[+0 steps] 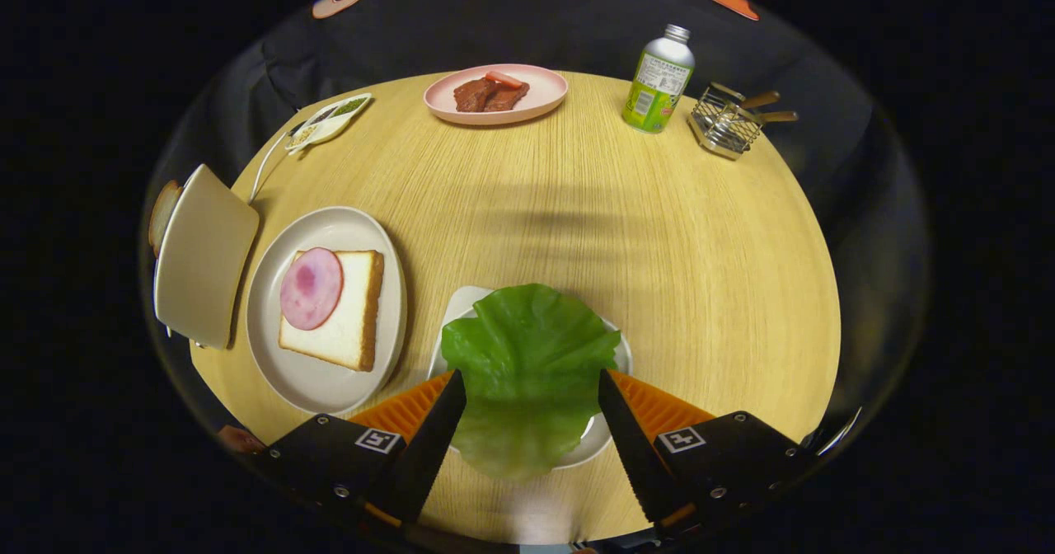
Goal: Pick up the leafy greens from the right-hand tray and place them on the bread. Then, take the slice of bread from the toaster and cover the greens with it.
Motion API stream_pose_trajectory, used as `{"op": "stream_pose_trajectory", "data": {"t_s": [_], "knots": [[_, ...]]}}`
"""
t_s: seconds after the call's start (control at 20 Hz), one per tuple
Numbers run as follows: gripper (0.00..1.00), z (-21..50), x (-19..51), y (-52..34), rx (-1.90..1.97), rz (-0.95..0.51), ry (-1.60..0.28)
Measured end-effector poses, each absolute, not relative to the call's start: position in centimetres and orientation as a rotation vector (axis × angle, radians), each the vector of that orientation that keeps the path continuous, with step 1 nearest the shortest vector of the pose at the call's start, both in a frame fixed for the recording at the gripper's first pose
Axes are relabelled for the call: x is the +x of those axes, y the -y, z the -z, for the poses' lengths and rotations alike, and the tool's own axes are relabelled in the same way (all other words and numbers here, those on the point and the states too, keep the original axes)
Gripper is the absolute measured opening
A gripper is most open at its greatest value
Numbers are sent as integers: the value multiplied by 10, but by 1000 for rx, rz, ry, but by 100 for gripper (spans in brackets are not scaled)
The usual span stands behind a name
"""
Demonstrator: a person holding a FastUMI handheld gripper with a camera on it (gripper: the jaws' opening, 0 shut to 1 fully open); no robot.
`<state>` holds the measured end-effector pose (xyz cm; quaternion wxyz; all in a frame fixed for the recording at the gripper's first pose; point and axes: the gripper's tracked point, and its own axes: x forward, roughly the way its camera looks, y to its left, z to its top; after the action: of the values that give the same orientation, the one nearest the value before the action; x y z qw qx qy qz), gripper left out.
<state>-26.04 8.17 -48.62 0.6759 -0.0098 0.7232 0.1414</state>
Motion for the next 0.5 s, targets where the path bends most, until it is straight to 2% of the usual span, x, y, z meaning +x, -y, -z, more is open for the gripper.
{"op": "stream_pose_trajectory", "data": {"t_s": [0.35, 0.5], "knots": [[89, 505, -272, -84, 18, -246, -1701], [78, 503, -271, -81, 31, -209, -1713]]}}
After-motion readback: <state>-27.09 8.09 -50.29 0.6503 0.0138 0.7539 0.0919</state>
